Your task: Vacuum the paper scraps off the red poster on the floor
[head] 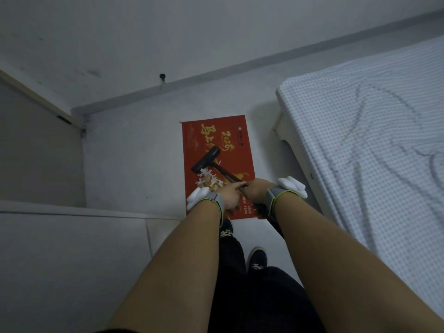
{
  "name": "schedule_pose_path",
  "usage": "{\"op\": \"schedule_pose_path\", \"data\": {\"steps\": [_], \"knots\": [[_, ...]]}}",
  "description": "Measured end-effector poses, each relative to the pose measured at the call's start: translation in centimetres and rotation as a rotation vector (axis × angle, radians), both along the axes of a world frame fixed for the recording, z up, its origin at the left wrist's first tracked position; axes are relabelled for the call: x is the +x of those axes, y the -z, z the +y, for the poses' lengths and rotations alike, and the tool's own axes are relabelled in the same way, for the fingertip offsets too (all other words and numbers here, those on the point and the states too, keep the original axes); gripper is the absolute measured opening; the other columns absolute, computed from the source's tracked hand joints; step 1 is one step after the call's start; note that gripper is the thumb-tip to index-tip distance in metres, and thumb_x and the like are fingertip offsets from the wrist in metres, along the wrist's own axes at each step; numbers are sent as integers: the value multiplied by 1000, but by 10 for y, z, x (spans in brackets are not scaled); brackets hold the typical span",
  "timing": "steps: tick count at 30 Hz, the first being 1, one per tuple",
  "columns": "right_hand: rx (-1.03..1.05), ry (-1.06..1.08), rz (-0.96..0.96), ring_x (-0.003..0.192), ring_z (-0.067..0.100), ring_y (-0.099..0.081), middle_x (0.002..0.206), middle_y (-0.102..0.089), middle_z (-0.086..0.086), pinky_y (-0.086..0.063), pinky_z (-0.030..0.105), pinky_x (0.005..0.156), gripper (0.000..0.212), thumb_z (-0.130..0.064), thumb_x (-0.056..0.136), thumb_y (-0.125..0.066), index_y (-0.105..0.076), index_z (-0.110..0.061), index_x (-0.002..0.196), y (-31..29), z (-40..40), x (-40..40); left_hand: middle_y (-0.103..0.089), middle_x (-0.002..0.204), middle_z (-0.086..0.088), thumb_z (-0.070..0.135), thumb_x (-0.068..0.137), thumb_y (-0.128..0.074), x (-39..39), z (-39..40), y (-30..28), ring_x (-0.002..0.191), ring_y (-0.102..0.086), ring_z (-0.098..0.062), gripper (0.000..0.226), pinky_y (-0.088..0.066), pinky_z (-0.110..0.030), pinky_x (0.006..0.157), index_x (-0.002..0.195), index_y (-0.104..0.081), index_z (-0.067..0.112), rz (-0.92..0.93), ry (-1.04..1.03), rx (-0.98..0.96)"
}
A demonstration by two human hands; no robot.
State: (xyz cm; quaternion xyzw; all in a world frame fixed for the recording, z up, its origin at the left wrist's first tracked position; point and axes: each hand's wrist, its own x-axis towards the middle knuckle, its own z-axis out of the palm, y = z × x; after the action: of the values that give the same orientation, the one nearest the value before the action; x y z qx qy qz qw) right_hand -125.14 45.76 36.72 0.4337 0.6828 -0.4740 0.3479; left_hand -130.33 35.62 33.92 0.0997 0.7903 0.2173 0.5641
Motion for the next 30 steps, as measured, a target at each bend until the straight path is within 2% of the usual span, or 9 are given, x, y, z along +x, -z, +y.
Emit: {"op": "schedule_pose_path", "data": {"steps": [3,5,9,13,18,22,24,27,30], "knots": [[-23,-8,-5,64,22,-59,81,-58,6,-52,30,59,8,-19,103,-50,-54,-12,105,-2,5,22,-70,102,-11,12,104,-37,24,0,2,70,-65,-24,51,-59,-40,67,150,-30,31,-49,1,-21],[-30,-1,-64,56,26,-57,76,-60,16,-52,30,56,24,-19,105,-43,-58,-2,96,3,5,43,-70,114,-17,11,104,-33,41,-1,4,84,-70,-31,60,-59,-48,78,152,-16,44,-95,59,-25],[-30,82,-108,52,26,-52,74,-56,19,-47,29,48,36,-23,107,-36,-58,6,104,10,1,78,-72,111,-12,16,103,-28,67,0,8,91,-73,-27,60,-60,-41,79,149,-15,52,-89,97,-27],[-12,67,-89,61,30,-57,84,-61,22,-53,35,59,34,-22,106,-39,-59,5,109,11,6,98,-72,106,-9,21,101,-28,83,2,8,93,-72,-27,56,-60,-39,80,147,-25,52,-96,84,-11],[-5,119,-54,53,27,-54,74,-58,20,-50,32,53,30,-20,104,-44,-60,3,95,7,13,112,-73,95,-6,20,99,-28,93,4,15,80,-72,-24,51,-56,-30,65,140,-40,48,-72,40,52],[-34,192,3,50,26,-52,65,-56,18,-50,34,55,26,-20,101,-49,-61,1,90,0,15,106,-69,78,-13,12,98,-31,88,6,18,62,-64,-27,37,-54,-39,63,122,-59,21,12,-97,235],[-45,199,31,51,26,-52,66,-56,17,-50,35,57,27,-21,101,-48,-62,1,95,-4,13,99,-67,75,-14,10,97,-35,82,8,15,61,-62,-28,27,-54,-40,65,104,-59,20,95,-114,263],[-9,89,97,64,28,-58,80,-64,18,-53,39,64,31,-23,102,-48,-66,2,107,-5,10,80,-66,79,-15,16,98,-39,64,4,19,65,-61,-31,25,-54,-42,66,88,-54,34,201,-80,255],[16,34,141,82,34,-72,100,-74,19,-62,46,78,30,-24,99,-52,-69,-4,114,-4,5,57,-68,86,-21,14,100,-37,44,-3,15,65,-59,-29,25,-52,-41,63,100,-55,31,203,-92,230]]}}
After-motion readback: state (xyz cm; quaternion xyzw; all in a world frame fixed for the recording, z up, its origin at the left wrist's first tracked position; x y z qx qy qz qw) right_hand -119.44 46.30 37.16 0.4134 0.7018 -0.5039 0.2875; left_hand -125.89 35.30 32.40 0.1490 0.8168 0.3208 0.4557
